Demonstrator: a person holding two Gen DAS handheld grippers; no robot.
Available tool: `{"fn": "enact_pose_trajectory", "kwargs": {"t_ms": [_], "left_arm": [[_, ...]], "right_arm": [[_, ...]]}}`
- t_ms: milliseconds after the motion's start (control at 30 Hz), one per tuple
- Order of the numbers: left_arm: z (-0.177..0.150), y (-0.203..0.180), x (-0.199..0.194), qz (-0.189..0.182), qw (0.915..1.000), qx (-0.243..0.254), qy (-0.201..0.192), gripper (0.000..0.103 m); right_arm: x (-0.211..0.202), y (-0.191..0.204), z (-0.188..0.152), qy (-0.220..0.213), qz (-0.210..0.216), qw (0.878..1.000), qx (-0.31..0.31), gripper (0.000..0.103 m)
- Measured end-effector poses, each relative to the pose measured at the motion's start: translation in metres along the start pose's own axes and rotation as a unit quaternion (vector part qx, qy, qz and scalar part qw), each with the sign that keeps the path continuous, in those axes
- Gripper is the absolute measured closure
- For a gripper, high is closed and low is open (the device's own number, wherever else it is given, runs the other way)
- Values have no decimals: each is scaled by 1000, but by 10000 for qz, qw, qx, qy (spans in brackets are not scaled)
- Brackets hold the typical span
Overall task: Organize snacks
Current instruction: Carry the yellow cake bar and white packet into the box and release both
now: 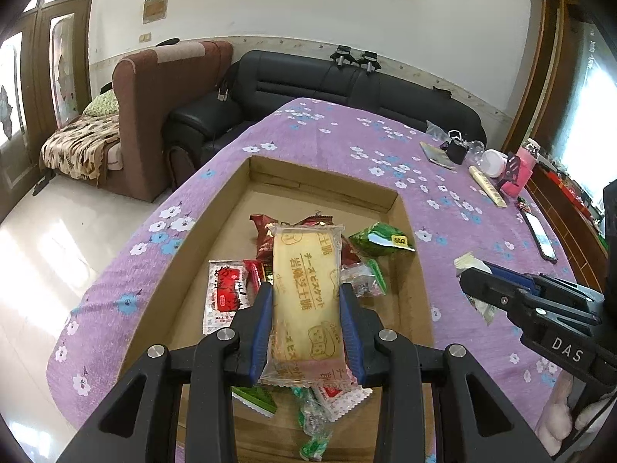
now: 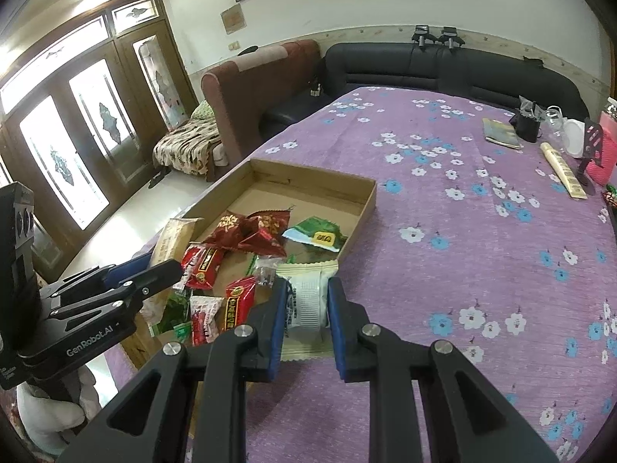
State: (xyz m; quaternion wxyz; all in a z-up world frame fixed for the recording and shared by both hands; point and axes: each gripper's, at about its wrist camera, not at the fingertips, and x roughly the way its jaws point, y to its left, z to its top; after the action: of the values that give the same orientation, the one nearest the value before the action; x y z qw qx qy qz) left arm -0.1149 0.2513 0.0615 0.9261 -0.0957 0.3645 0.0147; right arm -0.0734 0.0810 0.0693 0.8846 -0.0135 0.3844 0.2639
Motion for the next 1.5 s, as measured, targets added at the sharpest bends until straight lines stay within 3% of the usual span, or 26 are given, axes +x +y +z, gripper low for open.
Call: {"fn": "enact_pose_trajectory", "kwargs": {"t_ms": [800, 1100, 1500], "left_arm": [[-5, 40, 19, 129, 9991, -310, 242, 67], [4, 56, 21, 105, 9988, -433, 219, 68], [4, 55, 43, -18, 9981, -445, 414, 68]], "right_arm": [[48, 40, 3, 448, 272, 9975, -471, 82], [84, 60, 27, 732, 556, 9945, -511, 82], [122, 64, 43, 954, 295, 9938, -487, 82]]}}
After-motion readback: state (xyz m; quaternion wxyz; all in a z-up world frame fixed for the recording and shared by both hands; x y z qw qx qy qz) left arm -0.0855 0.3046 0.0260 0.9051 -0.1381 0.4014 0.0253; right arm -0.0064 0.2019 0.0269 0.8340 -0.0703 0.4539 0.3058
